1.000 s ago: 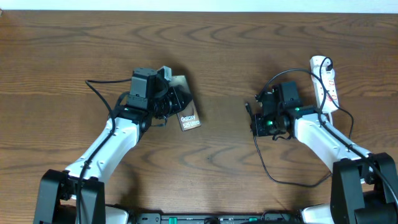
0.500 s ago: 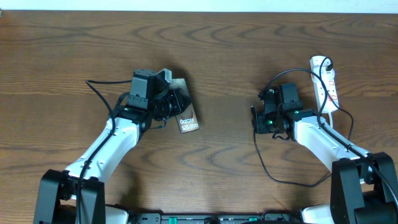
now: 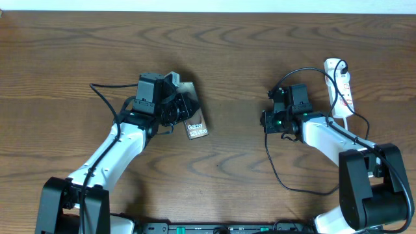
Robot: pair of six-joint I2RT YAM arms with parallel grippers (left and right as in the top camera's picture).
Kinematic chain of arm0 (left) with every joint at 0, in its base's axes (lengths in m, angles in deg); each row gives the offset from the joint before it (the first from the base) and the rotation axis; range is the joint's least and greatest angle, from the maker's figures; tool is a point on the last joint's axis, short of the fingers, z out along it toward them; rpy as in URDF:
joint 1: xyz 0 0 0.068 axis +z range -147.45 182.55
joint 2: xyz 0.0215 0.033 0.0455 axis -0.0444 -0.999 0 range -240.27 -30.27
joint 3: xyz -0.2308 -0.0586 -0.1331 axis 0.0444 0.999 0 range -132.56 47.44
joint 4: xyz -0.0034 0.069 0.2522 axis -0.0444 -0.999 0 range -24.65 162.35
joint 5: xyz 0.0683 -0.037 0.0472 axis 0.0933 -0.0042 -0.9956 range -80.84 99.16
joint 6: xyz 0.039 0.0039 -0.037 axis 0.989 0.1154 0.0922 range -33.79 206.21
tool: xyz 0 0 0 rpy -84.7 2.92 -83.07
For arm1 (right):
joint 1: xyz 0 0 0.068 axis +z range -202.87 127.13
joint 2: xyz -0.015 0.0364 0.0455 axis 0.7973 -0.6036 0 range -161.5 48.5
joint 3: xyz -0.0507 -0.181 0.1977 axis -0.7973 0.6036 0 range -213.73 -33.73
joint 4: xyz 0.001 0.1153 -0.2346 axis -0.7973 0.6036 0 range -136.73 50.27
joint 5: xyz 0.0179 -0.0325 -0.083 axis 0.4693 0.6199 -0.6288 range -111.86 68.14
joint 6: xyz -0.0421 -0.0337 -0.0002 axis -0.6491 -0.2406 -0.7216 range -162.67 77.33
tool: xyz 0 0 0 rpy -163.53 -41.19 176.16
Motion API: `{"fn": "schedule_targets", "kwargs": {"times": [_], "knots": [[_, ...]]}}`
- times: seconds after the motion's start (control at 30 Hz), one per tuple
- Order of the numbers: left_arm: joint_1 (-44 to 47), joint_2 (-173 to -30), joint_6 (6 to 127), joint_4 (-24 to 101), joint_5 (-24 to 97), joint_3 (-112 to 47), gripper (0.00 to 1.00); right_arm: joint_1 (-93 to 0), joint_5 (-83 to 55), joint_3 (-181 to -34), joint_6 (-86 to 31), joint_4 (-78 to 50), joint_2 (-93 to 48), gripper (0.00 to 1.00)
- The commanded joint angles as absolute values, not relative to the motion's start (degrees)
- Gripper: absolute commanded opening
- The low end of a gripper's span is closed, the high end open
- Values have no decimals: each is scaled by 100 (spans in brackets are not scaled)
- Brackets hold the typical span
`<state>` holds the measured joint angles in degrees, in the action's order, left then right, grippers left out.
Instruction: Plug charger to phone and switch on socket
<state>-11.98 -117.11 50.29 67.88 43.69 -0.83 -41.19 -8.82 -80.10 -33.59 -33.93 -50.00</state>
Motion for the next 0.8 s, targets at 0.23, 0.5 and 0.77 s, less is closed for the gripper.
{"fn": "schedule_targets", "kwargs": {"times": [0.23,0.5,0.77], "knots": [[-1204,-11578,5125,6834,4428,-172,7,-4106,-795,-7929,-3287,-3068,-5290,1],[-1187,-11556,4600,7144,4594,-175,7,-5026,2119,-8152,-3759,-2532,-4816,1],[-1189,-11556,4493,9343,6362,-175,7,-5821,5968,-8150,-4917,-2445,-4753,1]]}}
